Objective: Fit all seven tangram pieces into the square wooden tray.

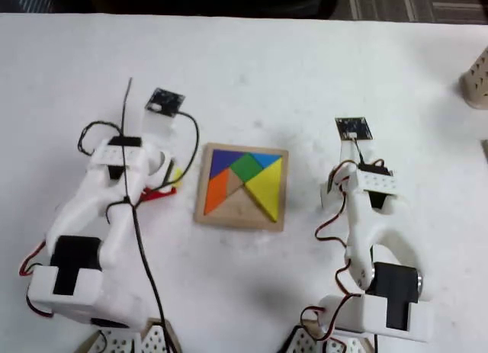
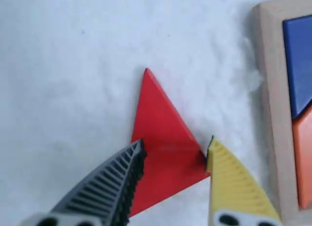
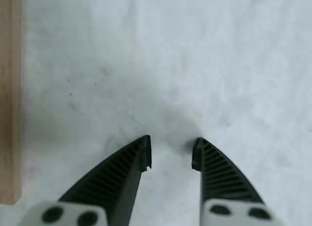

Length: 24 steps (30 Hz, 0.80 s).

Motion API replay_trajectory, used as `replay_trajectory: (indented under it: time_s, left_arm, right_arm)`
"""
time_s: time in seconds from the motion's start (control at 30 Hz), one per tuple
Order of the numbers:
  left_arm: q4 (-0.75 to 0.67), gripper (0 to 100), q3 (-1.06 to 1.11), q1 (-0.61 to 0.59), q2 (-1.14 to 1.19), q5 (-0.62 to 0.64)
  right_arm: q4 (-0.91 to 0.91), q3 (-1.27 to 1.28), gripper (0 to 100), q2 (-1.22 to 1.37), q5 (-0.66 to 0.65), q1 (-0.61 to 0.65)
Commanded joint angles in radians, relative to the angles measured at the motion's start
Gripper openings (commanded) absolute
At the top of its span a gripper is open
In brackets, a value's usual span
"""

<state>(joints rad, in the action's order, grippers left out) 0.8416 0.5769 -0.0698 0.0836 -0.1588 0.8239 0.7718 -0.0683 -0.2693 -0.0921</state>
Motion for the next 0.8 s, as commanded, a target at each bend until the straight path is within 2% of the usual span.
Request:
replay_trajectory:
  time_s: [0.0, 0.13, 0.33, 0.57, 0.77]
  left_arm:
    - [-0.020, 24, -0.028, -0.022, -0.001, -0.012]
    - [0.023, 24, -0.028, -0.035, -0.005, -0.118]
    - [0.054, 36, -0.026, -0.065, 0.001, -0.167]
    - [0.057, 31, -0.029, -0.065, 0.002, -0.362]
    - [0.063, 31, -0.028, -0.058, 0.004, -0.397]
  right_arm:
    - [0.016, -0.018, 13.7, 0.001, -0.018, 0.030]
    - [0.016, -0.017, 13.7, 0.001, -0.018, 0.030]
    - [0.016, -0.017, 13.7, 0.001, -0.020, 0.030]
    - [0.016, -0.017, 13.7, 0.001, -0.020, 0.030]
    - [0.016, -0.017, 13.7, 0.001, -0.020, 0.030]
